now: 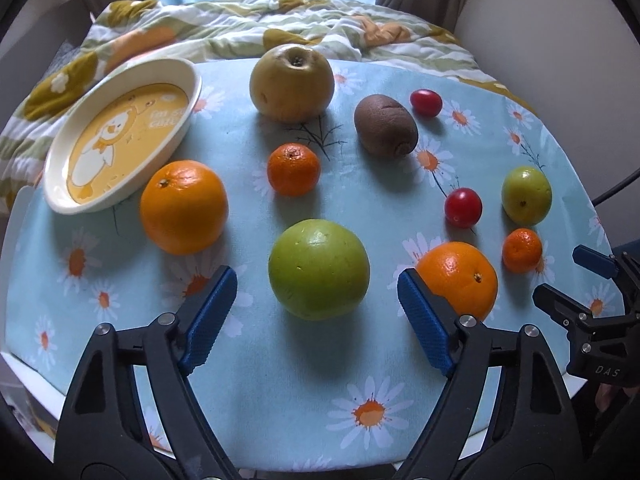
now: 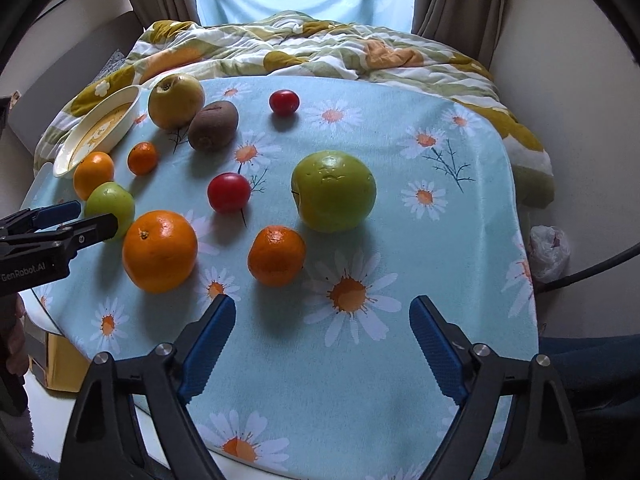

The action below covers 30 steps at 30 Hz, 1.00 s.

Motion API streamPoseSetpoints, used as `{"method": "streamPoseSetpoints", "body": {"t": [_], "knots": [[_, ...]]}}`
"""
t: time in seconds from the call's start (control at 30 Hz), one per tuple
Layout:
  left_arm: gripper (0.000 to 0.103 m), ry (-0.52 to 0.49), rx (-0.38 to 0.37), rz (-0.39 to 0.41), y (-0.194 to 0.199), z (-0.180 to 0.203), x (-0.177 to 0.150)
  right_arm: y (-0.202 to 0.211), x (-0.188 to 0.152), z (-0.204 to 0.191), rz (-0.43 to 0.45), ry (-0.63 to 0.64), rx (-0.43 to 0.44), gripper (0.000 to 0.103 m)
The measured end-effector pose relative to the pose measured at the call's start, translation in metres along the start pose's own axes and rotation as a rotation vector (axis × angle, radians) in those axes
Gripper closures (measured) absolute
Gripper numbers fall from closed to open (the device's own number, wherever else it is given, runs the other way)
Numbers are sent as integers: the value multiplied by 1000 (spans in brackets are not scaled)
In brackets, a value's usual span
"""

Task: Organize fruits
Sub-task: 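Grasp the large green apple with the left gripper while the right gripper grasps a small mandarin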

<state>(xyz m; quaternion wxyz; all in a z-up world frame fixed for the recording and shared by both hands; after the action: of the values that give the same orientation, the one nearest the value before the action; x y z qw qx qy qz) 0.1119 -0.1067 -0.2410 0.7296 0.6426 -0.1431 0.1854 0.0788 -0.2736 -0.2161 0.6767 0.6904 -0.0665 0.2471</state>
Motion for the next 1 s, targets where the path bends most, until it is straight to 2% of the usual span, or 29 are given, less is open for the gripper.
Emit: {"method": "streamPoseSetpoints", "body": {"t": [0.1,0.13,0.17,0.23,0.53,0.73,0.8,1.0], "knots": [[26,-6,4,-18,-10,4,1,-7,4,-1,-3,4,20,18],[29,-6,3,-24,-13,4,1,-11,6,-2,-7,7,26,21],[37,-6,2,-32,-16,5,1,-14,7,-2,-17,11,33,28],[44,-6,18,-45,-20,3,0,-19,9,-3,-28,18,38,31],[44,-37,20,-41,-17,3,-5,-31,17,-12,-43,55,73,47],[44,-26,11,-47,-14,1,-11,-35,22,-17,-35,96,57,58],[44,-33,20,-45,-14,2,-11,-35,23,-17,-29,105,56,69],[44,-24,31,-28,-6,-1,-10,-33,25,-22,-26,114,65,70]]}}
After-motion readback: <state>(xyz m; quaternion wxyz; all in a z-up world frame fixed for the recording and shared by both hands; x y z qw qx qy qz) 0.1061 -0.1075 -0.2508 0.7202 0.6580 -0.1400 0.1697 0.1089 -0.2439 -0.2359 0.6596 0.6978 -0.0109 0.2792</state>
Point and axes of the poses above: each gripper's, at about its wrist camera, not at the fingertips, and y roughly against the way its jaws point, z to its right, x to its top, the point moved 7 cm from there along -y, roughly the way its jaws point, and after that the axes turned 6 degrees about y, right-handed, at the moved point
